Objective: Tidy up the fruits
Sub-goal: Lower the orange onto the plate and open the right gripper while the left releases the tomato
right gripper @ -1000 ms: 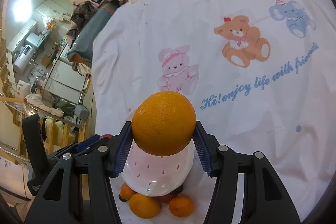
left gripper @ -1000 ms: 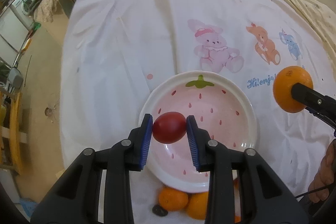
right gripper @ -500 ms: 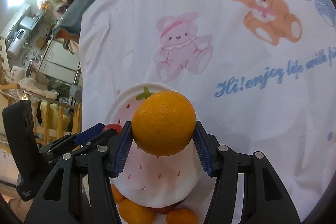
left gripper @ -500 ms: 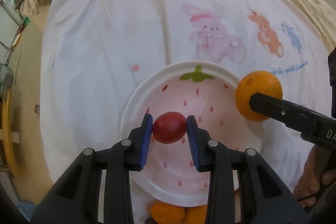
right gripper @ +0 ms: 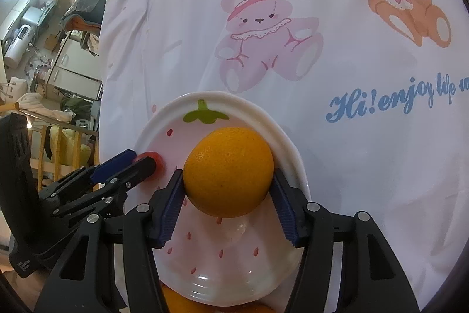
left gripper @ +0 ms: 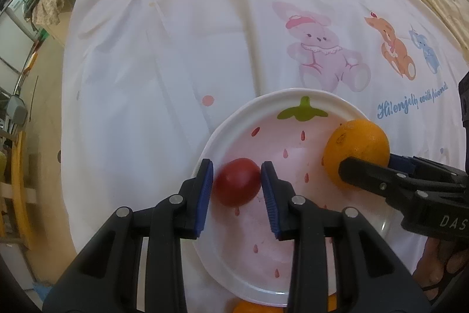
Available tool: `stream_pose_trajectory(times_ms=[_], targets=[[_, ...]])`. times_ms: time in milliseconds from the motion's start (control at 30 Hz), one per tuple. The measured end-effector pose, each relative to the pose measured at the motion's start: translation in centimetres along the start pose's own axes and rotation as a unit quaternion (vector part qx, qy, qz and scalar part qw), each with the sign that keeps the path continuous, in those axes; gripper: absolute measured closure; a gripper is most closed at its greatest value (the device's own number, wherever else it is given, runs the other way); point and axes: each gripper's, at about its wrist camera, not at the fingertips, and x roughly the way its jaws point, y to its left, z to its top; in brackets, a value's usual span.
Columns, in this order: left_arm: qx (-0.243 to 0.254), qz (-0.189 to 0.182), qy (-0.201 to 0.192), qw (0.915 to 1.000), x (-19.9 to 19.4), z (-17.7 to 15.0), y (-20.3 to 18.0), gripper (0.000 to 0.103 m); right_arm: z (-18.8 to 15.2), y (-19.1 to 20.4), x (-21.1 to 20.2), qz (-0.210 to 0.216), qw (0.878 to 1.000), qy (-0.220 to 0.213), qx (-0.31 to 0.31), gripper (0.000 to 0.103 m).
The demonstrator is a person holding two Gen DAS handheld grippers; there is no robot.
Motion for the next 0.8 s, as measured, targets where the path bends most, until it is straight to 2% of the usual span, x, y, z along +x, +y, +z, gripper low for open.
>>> stream_pose_trajectory(times_ms=[133,267,333,400,467,700,800], targets=[[0.006,0.001,-0.003,1.0,0.0,0.1,-0.2,0.072,0.2,-0.3,0.0,0.007,1.0,0.002,0.009,0.041],[0.002,-0.002,-0.003,1.0,-0.2,0.2,-0.2,0.062,0.1,-0.4,0.0,0.01,1.0,0.003,0.015,0.041],[0.009,0.003,-0.006,0.9999,-0.2,0.2,-0.4,0.056,0.1,-0.6,-0.1,0.011,1.0,0.004,0.014,0.041],[0.013,0.011,-0.007,0.9998,-0.3,0.3,-0.4,0.041,0.1,-0.4,-0.1,0.009,1.0,0.004,0.012,0.041],[0.012,0.012,-0.01,0.9998,-0.5,0.3,-0.4,0.035,0.1,-0.5,-0.1,0.01,1.0,0.004,0.014,0.041],[0.02,0.009,-0.015,0.9997,-0.9,0.2,-0.3,0.034,0.1,-0.1,-0.1,0.001,1.0,0.006,0.003,0.04],[0.014,0.007,-0.018,0.9997,-1.2,0.1,-0.1,0.034,0.3,0.2,-0.6,0.004,1.0,-0.01,0.004,0.029]])
